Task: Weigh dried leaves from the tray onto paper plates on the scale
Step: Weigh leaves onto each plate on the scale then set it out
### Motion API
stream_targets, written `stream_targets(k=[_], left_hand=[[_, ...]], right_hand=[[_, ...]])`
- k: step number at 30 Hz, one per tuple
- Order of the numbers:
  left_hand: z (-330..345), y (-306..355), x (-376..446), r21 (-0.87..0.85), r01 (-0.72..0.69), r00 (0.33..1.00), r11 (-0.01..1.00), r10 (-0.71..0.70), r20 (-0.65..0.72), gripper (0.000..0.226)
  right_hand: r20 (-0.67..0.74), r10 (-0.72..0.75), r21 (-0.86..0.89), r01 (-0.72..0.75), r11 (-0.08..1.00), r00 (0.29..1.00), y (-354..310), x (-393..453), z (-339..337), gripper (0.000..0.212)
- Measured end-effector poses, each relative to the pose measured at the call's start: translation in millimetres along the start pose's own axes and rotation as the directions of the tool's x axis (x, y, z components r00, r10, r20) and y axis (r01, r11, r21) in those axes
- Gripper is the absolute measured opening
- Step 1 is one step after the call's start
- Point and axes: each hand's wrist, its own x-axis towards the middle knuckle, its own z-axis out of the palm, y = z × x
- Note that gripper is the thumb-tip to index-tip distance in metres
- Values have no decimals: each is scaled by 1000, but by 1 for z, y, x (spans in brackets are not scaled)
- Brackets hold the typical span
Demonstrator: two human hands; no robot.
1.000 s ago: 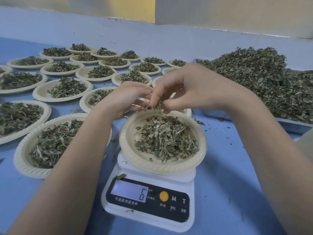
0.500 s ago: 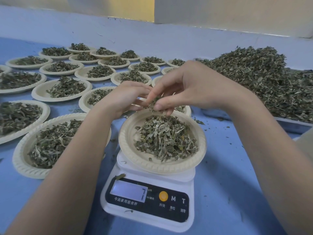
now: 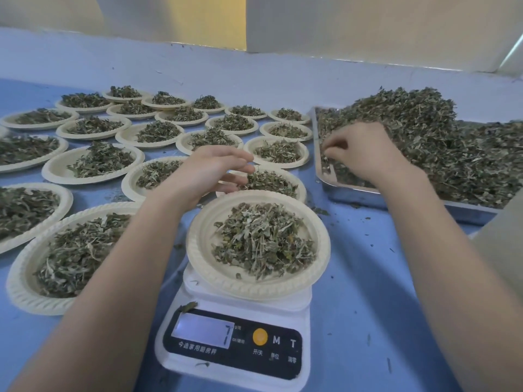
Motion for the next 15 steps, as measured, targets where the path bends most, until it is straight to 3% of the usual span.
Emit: stream_targets(k=[2, 4, 9, 15], left_hand=[[1, -2, 1, 23, 10, 1000, 1000, -10, 8, 14], [1, -2, 1, 35, 19, 1000, 999, -19, 9, 15], [2, 0, -11, 28, 12, 1000, 1000, -11, -17, 15], [-3, -9, -53, 31, 23, 992, 999, -19, -126, 19]], right_hand=[[367, 172, -199, -104, 974, 914, 15, -1, 18, 57], [509, 218, -166, -153, 974, 833, 20, -2, 26, 75], [462, 92, 45, -127, 991, 882, 14, -5, 23, 70], [440, -102, 456, -124, 882, 892, -20, -58, 26, 83]])
